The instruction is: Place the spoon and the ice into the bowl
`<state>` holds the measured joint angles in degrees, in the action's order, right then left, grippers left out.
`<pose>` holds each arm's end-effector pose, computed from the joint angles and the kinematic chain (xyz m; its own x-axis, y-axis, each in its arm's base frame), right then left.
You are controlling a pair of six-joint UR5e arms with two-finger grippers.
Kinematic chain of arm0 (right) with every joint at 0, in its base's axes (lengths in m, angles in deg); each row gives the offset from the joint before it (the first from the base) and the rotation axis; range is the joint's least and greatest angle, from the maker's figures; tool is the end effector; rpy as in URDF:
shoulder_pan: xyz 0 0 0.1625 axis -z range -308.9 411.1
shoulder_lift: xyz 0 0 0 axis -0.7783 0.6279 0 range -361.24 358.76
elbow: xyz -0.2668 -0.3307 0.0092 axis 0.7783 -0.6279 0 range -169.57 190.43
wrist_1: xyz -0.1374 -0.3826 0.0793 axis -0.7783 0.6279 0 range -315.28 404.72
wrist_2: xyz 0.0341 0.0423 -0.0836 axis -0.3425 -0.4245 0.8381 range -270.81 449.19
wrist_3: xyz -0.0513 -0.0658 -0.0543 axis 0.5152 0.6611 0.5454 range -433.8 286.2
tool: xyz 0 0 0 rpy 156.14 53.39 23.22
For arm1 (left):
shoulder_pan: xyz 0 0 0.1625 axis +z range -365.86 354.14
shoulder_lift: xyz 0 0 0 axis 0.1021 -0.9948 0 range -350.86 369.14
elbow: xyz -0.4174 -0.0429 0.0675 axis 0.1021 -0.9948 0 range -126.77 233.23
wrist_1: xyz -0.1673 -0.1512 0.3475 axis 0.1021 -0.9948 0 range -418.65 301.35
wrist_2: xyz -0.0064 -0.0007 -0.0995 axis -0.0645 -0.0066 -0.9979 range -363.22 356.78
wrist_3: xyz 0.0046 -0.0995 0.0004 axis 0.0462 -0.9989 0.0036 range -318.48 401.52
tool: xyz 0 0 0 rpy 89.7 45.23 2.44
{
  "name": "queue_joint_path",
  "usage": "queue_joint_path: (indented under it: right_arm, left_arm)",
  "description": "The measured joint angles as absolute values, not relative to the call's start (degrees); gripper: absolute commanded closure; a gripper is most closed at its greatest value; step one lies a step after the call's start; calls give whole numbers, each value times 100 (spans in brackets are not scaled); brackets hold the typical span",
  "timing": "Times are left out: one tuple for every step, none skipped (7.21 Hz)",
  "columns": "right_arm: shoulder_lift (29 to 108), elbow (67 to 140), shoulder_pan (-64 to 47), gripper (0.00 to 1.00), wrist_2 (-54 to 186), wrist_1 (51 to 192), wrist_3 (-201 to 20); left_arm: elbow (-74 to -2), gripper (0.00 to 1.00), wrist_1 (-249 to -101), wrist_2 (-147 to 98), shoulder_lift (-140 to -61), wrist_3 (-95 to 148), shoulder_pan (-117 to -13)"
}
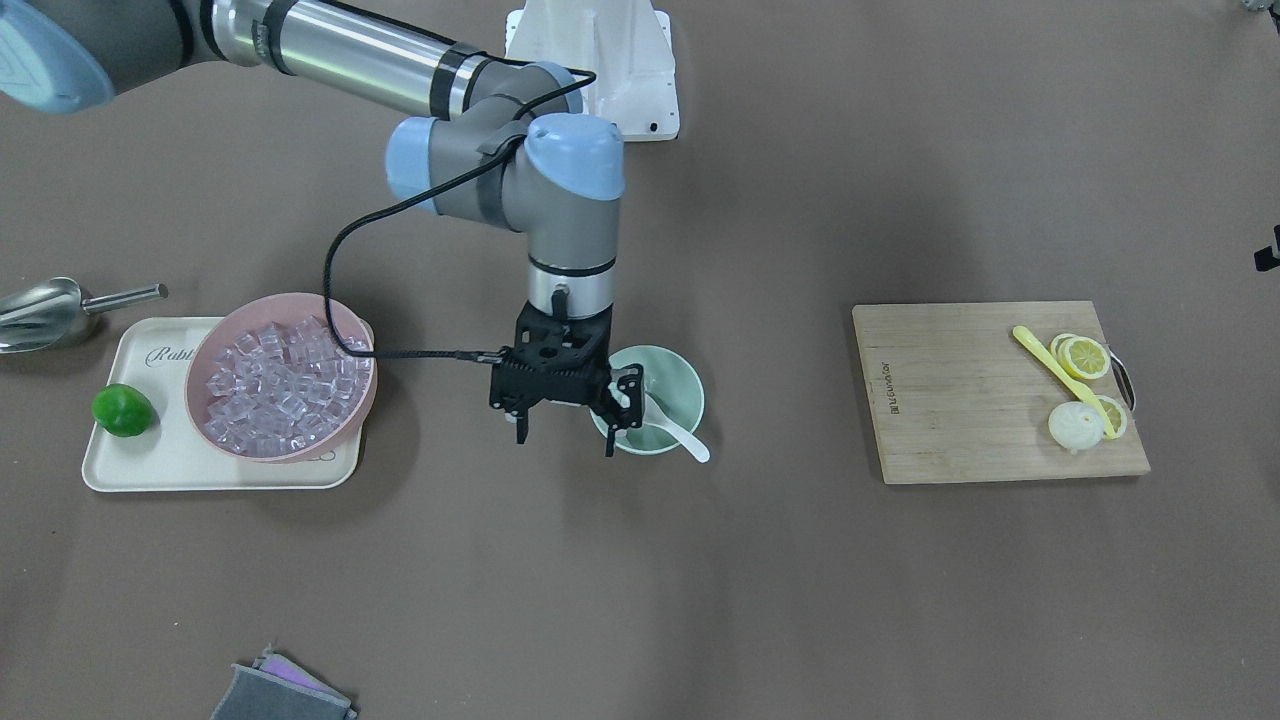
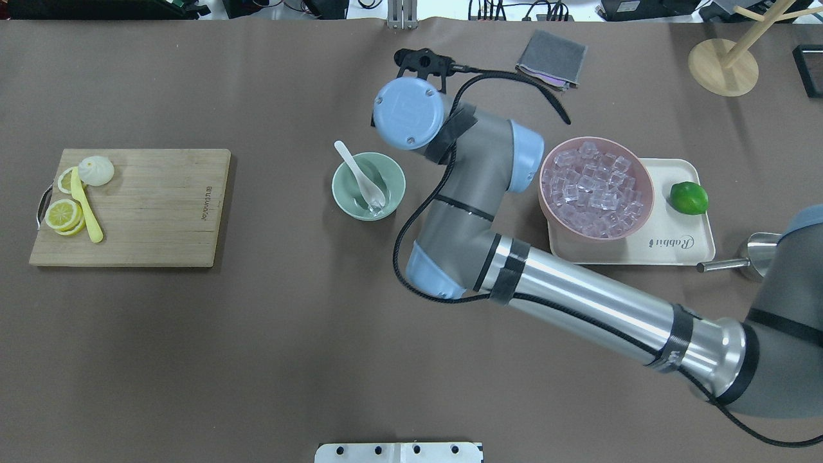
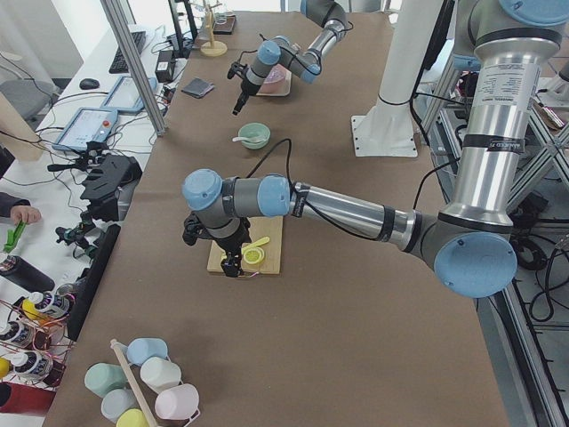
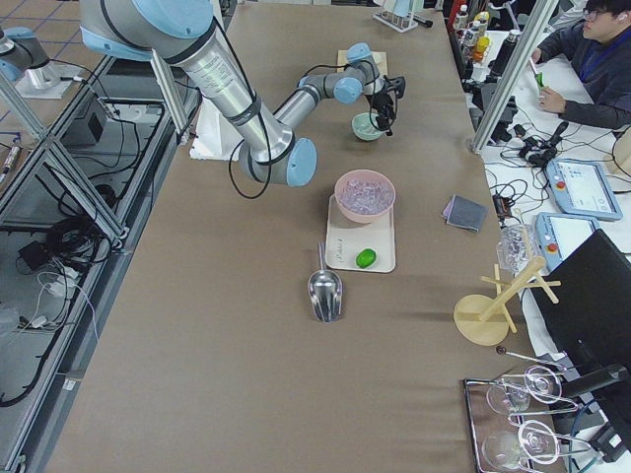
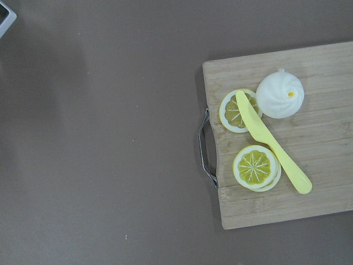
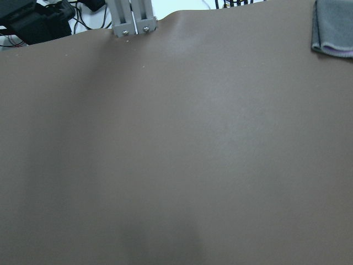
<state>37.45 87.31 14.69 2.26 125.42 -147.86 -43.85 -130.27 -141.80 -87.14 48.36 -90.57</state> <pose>-0.5459 -0.5749 0.1794 0.6943 0.1714 0.6989 -0.4511 0.8603 0.2372 -0.0104 -0.5248 0.5687 0.6491 0.1138 -0.7521 -0.1705 0.9854 0.0020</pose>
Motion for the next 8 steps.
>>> queue_joint_path:
  right_arm:
    - [4219, 9167, 1061, 0, -269, 12543, -14151]
    - [4808, 9738, 647, 0, -781, 12564, -13484]
    - [5316, 10204, 241, 0, -1289, 12588, -12913]
    - [5738, 10526, -193, 0, -1814, 12602, -12335]
    - [6094, 10726, -611, 0, -2279, 12607, -11731]
    - [6443, 10869, -1026, 0, -2680, 12610, -11089]
    - [6802, 10967, -1470, 0, -3072, 12612, -10374]
    - [7210, 10999, -1986, 0, -3491, 12617, -9475]
  left_arm:
    - [-4399, 1, -13037, -14176, -8669, 4844, -9149]
    - [-4437, 1, -13092, -14165, -8577, 4872, -9302]
    - [-4499, 1, -13284, -14160, -8373, 4920, -9446]
    - [-4554, 1, -13676, -14157, -8066, 4955, -9564]
    - [-4592, 1, -14113, -14157, -7753, 4970, -9643]
    - [-4636, 1, -14470, -14154, -7474, 4975, -9709]
    - [-4706, 1, -14670, -14148, -7284, 4977, -9776]
    - [-4760, 1, -14734, -14141, -7209, 4976, -9804]
